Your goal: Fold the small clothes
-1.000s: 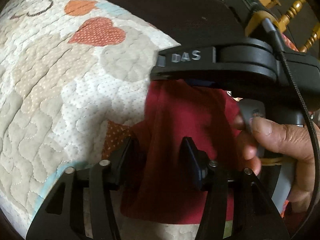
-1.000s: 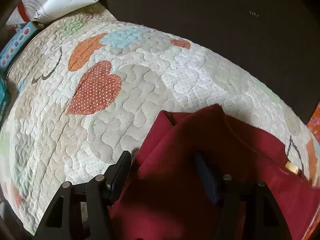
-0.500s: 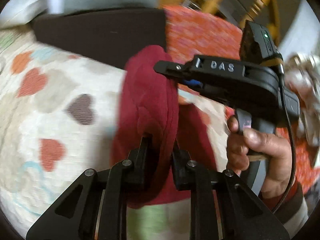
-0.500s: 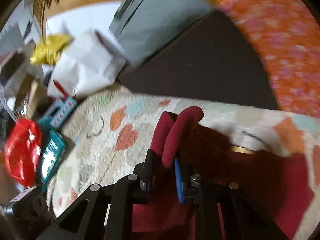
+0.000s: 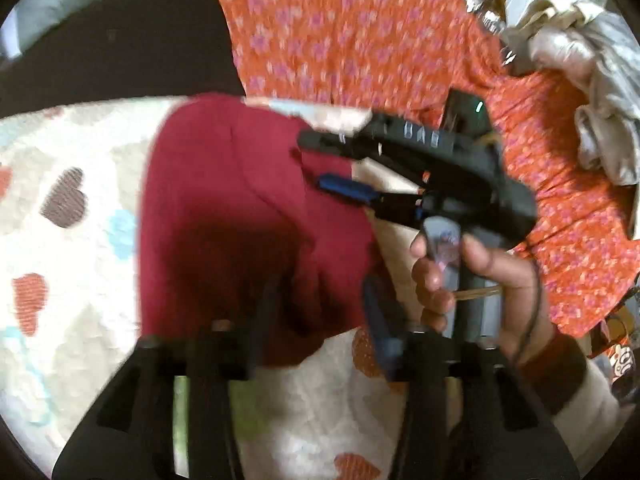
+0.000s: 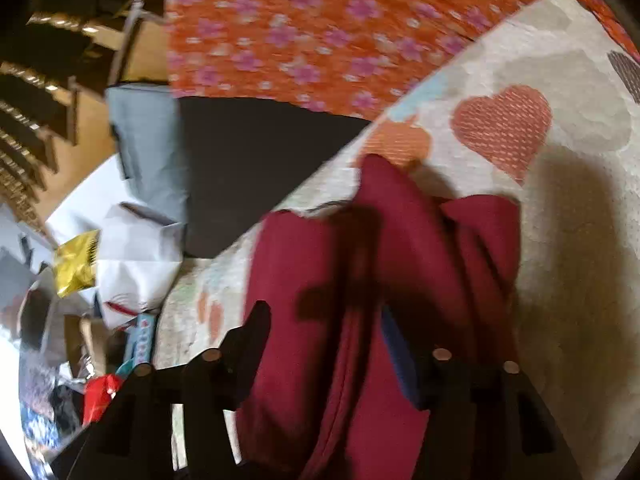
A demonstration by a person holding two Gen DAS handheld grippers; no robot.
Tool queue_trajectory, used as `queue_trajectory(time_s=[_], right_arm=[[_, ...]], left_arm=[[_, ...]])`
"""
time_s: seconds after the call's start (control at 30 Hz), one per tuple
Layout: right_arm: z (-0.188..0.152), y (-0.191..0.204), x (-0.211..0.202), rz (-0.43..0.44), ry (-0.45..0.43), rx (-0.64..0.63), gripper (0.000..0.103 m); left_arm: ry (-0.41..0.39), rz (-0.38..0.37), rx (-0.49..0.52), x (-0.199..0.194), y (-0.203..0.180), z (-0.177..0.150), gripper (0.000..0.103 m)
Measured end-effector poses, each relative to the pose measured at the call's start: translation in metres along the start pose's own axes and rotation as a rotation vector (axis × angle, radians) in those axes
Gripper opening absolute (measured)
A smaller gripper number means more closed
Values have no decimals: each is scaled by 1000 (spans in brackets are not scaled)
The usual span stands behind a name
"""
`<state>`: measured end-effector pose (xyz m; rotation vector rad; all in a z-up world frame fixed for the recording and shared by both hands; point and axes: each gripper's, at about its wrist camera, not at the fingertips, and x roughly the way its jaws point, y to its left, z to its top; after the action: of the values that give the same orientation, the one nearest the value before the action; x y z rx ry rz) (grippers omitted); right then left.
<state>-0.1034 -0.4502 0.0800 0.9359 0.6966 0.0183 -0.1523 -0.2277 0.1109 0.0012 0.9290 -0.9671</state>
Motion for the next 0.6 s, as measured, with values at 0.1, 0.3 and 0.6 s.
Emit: queue_trajectory(time_s=[0.1,0.3,0.6], right_arm=[[-7,15,2,-2,35,-50,62],[-28,26,45,-139,110,-103,57],[-8,86,-5,-290,27,-459,17]], left_arm=[[-76,99,40,-22,16,3,56],[-28,209,-33,7,48,8,56],[-75,207,14,-2,35,13,56]])
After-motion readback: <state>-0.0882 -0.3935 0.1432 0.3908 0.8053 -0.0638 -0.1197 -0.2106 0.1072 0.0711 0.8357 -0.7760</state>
